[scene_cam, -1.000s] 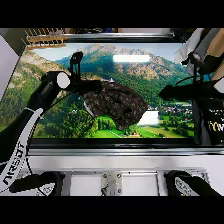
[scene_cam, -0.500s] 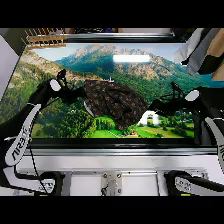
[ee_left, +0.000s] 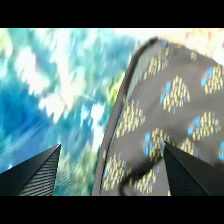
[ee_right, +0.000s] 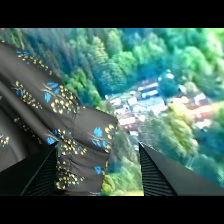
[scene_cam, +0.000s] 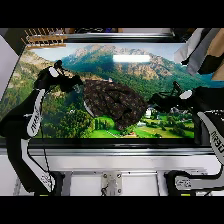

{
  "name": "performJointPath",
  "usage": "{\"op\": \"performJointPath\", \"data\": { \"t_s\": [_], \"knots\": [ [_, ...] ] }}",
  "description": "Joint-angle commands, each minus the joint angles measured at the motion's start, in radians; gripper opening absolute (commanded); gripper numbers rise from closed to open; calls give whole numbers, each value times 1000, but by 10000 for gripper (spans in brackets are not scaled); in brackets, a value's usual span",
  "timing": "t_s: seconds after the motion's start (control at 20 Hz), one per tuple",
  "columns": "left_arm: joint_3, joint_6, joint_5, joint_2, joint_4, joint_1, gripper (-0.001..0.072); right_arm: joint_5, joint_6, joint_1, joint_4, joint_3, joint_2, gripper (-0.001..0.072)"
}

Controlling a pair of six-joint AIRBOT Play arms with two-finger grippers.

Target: Fold the clothes and pants, and hang the long-sleeved shirts on hangers.

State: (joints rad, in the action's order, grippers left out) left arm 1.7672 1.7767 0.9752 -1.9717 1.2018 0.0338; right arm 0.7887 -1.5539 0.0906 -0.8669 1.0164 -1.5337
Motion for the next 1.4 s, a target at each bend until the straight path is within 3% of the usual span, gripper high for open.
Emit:
{"op": "performJointPath", "data": {
  "t_s": [0.0,0.2,0.35,0.4,0.45,0.6,0.65,0.7,0.75,0.8,0.85,1.05,1.25,1.35],
  "knots": [
    [177,-4,90,-133,-26,17,707,-3,29,-30,23,16,-40,520],
    [288,-25,116,-226,-133,40,707,-4,39,-50,23,16,-42,520],
    [247,-24,86,-230,-126,62,707,-9,39,-51,23,16,-44,518],
    [233,-24,74,-230,-126,63,707,-15,39,-51,23,16,-46,501],
    [227,-23,63,-230,-131,70,696,-19,39,-51,24,16,-50,438],
    [227,-12,50,-228,-132,74,528,-43,39,-75,32,16,-71,430],
    [227,-8,53,-228,-132,78,298,-60,38,-88,35,16,-83,428],
    [227,-8,55,-228,-132,76,90,-77,39,-99,34,16,-92,370],
    [228,-7,63,-226,-132,73,23,-95,39,-108,33,16,-96,173],
    [229,-8,74,-219,-130,67,21,-111,40,-109,33,16,-94,47],
    [232,-8,82,-203,-129,58,6,-122,42,-106,25,19,-84,19],
    [316,-54,61,-49,-97,21,6,-25,66,-61,-176,158,55,18],
    [260,-157,-18,320,-96,-2,6,188,66,-9,-301,432,287,18],
    [183,-200,-26,523,-96,-2,6,225,66,-1,-304,527,408,19]
  ]
}}
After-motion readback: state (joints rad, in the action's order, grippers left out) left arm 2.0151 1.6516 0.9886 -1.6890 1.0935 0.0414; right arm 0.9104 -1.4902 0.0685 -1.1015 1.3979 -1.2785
